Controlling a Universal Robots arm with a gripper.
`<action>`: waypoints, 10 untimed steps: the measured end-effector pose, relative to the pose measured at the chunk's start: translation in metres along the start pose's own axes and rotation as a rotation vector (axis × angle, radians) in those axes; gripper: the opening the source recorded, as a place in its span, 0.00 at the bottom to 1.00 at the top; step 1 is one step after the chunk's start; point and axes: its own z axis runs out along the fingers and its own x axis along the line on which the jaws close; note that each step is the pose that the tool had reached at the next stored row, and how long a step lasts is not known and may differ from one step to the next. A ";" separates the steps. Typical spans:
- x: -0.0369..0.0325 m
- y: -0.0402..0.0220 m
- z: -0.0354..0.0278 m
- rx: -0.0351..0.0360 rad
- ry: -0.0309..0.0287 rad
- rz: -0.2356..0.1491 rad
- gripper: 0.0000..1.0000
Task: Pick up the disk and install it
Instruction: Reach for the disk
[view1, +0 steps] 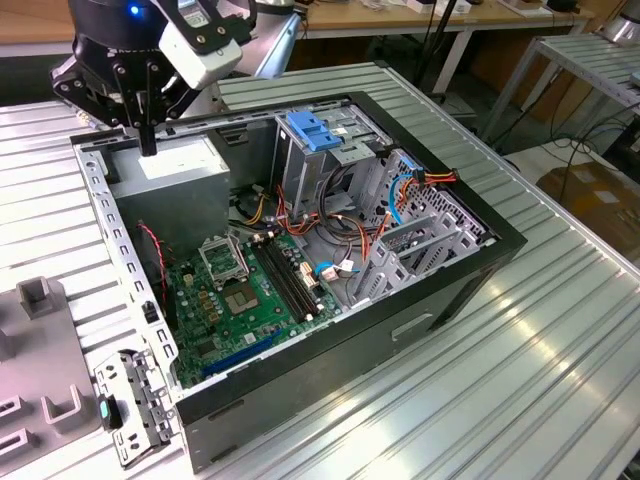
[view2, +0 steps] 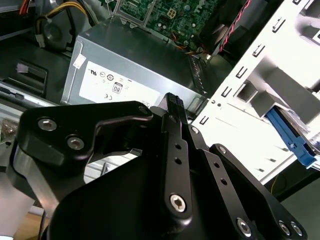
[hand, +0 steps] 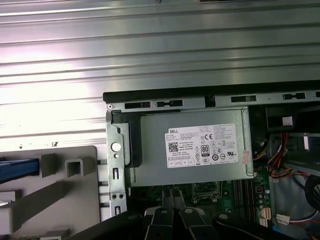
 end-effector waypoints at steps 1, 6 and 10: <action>0.0011 -0.0001 0.0000 0.0000 0.0002 0.000 0.11; 0.0061 -0.0005 0.0002 0.0001 0.0023 0.000 0.11; 0.0088 -0.0007 0.0002 0.0003 0.0034 0.000 0.11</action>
